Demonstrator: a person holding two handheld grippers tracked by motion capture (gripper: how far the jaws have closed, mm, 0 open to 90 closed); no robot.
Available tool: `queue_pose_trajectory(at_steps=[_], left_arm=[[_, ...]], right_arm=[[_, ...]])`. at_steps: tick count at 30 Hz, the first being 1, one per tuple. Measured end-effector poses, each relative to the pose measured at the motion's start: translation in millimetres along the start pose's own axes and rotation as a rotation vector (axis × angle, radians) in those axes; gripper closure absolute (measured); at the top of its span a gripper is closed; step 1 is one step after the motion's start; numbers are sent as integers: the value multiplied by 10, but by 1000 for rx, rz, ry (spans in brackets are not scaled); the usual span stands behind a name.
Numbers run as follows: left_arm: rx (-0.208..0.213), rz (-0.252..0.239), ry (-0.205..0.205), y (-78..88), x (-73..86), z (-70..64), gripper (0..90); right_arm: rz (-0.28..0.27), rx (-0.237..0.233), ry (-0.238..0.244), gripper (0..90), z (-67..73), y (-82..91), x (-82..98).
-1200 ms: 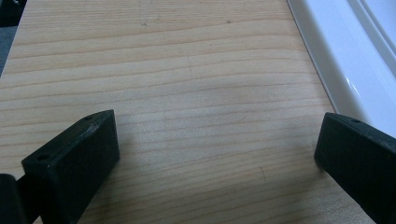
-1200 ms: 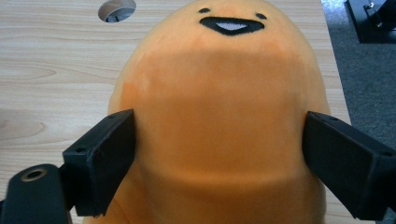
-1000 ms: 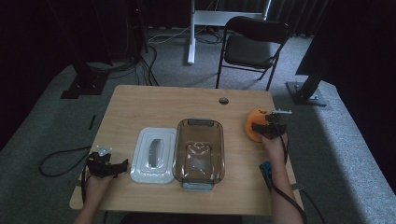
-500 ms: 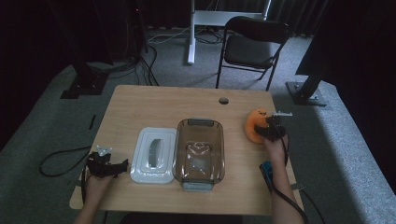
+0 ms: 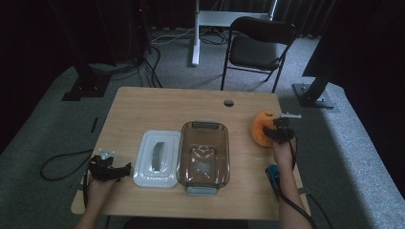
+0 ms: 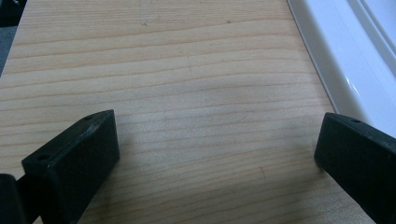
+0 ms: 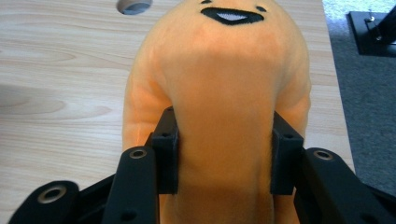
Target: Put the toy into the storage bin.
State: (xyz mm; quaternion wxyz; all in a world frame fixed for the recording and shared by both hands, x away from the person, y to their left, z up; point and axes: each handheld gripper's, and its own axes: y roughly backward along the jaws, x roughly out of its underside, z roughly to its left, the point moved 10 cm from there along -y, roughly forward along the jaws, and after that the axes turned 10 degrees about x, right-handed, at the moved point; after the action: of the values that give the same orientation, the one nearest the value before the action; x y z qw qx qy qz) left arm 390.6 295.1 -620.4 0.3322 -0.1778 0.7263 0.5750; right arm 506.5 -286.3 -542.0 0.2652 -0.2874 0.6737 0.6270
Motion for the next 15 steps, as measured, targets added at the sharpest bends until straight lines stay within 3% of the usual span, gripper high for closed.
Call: queue_pose_trajectory(at_steps=[15], left_arm=[[0,-1,0,-1,0,0,3]], right_arm=[[-52,-66,54,560,236,407,-142]])
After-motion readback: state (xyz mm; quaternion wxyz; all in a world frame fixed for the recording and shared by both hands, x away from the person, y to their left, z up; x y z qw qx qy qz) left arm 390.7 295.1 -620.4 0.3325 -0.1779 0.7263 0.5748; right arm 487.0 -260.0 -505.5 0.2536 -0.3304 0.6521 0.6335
